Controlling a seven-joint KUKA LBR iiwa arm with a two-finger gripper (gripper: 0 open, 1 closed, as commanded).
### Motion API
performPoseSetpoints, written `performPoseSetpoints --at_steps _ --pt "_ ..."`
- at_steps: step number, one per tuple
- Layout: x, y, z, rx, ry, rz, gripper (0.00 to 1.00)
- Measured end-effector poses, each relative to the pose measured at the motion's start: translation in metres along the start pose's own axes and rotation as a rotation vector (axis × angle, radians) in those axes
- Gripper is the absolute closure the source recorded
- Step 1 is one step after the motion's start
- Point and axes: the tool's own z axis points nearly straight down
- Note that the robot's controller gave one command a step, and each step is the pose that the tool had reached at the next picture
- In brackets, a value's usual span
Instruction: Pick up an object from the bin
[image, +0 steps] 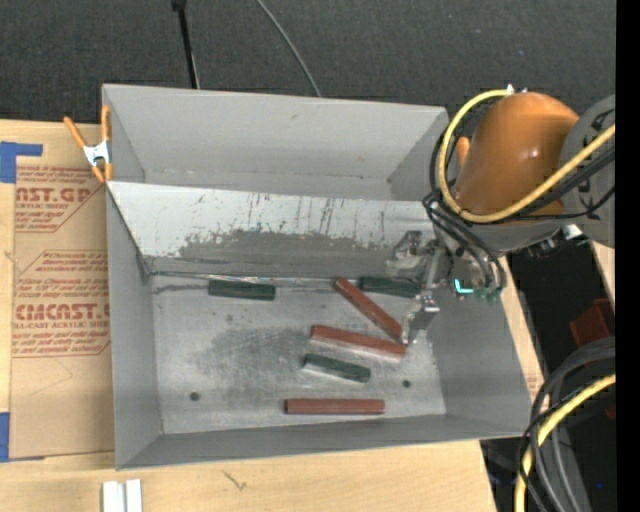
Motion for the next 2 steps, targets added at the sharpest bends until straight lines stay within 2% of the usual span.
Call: performPoseSetpoints --at_steps 1,2 --pt "-0.002 0.0 -0.004 0.001 -0.008 -0.001 0.0" --pt "0.005 0.0 0.041 0.0 -0.014 0.057 0.0"
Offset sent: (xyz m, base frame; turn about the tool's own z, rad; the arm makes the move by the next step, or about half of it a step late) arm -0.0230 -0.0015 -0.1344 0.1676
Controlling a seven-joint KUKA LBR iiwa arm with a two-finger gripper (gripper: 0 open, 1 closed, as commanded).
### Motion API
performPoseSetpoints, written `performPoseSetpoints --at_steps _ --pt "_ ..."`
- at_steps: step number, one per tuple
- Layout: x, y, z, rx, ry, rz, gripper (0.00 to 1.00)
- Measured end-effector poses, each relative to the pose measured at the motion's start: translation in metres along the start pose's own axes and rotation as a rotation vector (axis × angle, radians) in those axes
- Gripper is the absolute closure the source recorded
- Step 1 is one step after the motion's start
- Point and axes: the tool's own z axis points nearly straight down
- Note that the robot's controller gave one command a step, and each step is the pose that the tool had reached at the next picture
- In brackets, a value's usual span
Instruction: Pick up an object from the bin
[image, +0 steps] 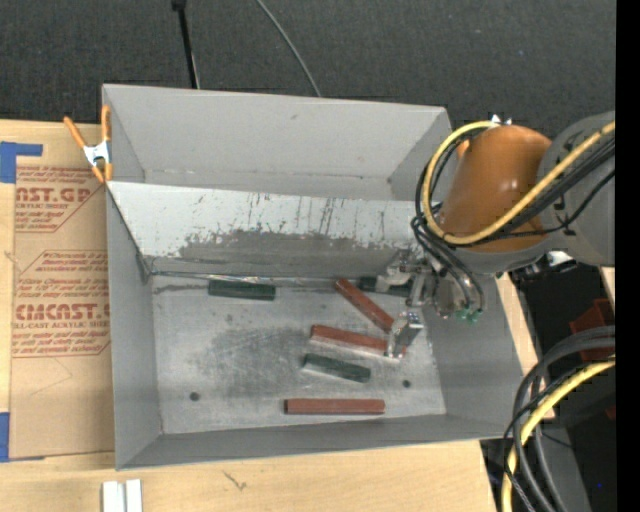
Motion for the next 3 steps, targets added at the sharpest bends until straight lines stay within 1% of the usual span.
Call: performPoseSetpoints --at_steps 1,2,3 --pt "0.022 0.042 0.099 0.002 0.009 -0.035 1.0" --pt "0.022 0.042 0.099 0.002 0.009 -0.035 1.0" --pt "0.027 0.063 -0.043 0.0 0.007 -0.04 1.0"
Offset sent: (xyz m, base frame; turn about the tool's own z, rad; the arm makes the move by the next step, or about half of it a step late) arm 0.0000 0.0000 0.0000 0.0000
